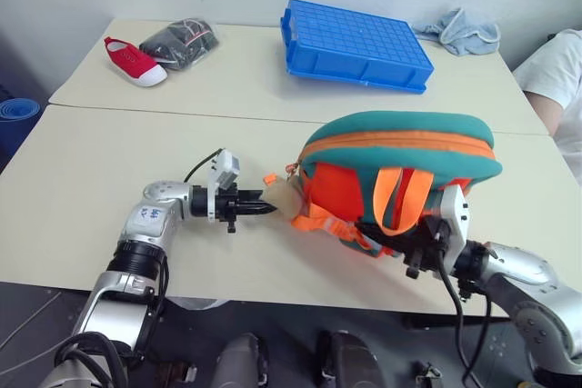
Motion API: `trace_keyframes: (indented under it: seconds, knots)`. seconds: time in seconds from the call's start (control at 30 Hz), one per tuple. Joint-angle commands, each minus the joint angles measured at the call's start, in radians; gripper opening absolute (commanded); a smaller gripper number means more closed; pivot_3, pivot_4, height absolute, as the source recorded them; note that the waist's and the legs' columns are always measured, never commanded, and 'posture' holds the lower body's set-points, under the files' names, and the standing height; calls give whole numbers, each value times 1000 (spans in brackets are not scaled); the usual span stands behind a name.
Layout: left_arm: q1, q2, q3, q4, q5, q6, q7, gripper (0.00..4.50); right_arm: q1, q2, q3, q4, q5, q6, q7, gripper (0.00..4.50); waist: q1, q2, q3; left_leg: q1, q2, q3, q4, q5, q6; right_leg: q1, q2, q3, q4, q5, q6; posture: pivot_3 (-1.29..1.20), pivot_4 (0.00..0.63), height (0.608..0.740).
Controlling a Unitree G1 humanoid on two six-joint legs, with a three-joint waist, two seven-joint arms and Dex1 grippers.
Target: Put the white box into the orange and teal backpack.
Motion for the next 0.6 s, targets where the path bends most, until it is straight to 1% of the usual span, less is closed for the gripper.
trace_keyframes:
  seconds: [0.03, 0.07, 0.13, 0.17, 0.2, 0.23, 0.27, 0.33, 0.4, 0.43, 0.53, 0.6]
  knots:
    - [22, 21, 35, -40, 0, -27, 9, 1673, -19, 9, 1, 54, -112, -119, -6, 674, 0, 0, 0, 0, 0, 0, 0, 0, 0, 0, 0, 0, 0, 0, 0, 0, 150, 740]
    - [30, 32, 41, -48, 6, -40, 8, 2017, -18, 17, 0, 63, -130, -150, -1, 988, 0, 0, 0, 0, 0, 0, 0, 0, 0, 0, 0, 0, 0, 0, 0, 0, 150, 740]
    - [48, 67, 51, -71, 16, -67, -4, 2502, -2, 18, -16, 64, -137, -187, 22, 1534, -2, 0, 0, 0, 0, 0, -2, 0, 0, 0, 0, 0, -1, 0, 0, 0, 150, 740]
    - [59, 88, 58, -86, 16, -79, -12, 2888, 16, 11, -32, 56, -134, -198, 35, 1916, -3, 0, 0, 0, 0, 0, -2, 0, -1, -1, 0, 1, -1, 0, 0, 0, 150, 740]
    - [70, 108, 68, -102, 14, -91, -18, 3151, 39, 1, -52, 44, -131, -210, 49, 2236, -2, 0, 0, 0, 0, 1, -3, 0, -1, -2, 1, 1, 1, 0, 0, 0, 150, 740]
    - [88, 130, 79, -124, 9, -99, -26, 3446, 69, -9, -85, 32, -134, -237, 64, 2530, -2, 0, 0, -1, 1, 1, -3, 0, -1, -2, 1, 0, 2, 0, -1, 0, 150, 740]
    - [118, 157, 95, -155, 5, -119, -33, 3794, 112, -19, -137, 17, -121, -257, 85, 2922, -1, 1, 0, -1, 1, 1, -3, 0, -1, -2, 1, 0, 2, 0, -1, 0, 150, 740]
    - [184, 209, 119, -220, -11, -107, -47, 4411, 199, -39, -221, 2, -114, -299, 128, 3577, 0, 1, 0, -1, 0, 1, -3, 0, -1, -2, 1, 0, 1, 0, -1, 0, 150, 740]
    - [271, 242, 161, -277, -24, -142, -48, 4500, 291, -58, -310, 20, -104, -333, 184, 4274, 0, 1, 0, -1, 0, 1, -3, -1, 0, -1, 1, 0, -1, 0, -1, 0, 150, 740]
    - [317, 249, 190, -294, -26, -189, -46, 4500, 329, -69, -356, 51, -115, -366, 217, 4465, 0, 1, 0, -1, 0, 1, -3, -2, 1, 0, 0, 1, -2, 0, 0, 0, 150, 740]
    - [392, 255, 244, -325, -36, -253, -31, 4500, 376, -95, -427, 136, -154, -456, 283, 4465, 1, 1, 1, 2, 0, 1, -3, -5, 1, 2, -1, 1, -5, 0, 0, 0, 150, 740]
    - [440, 263, 285, -343, -14, -282, 24, 4500, 371, -123, -478, 274, -230, -605, 327, 4465, 1, 1, 1, 2, 0, 1, -3, -7, -4, 2, -2, 1, -5, 0, 0, 0, 150, 740]
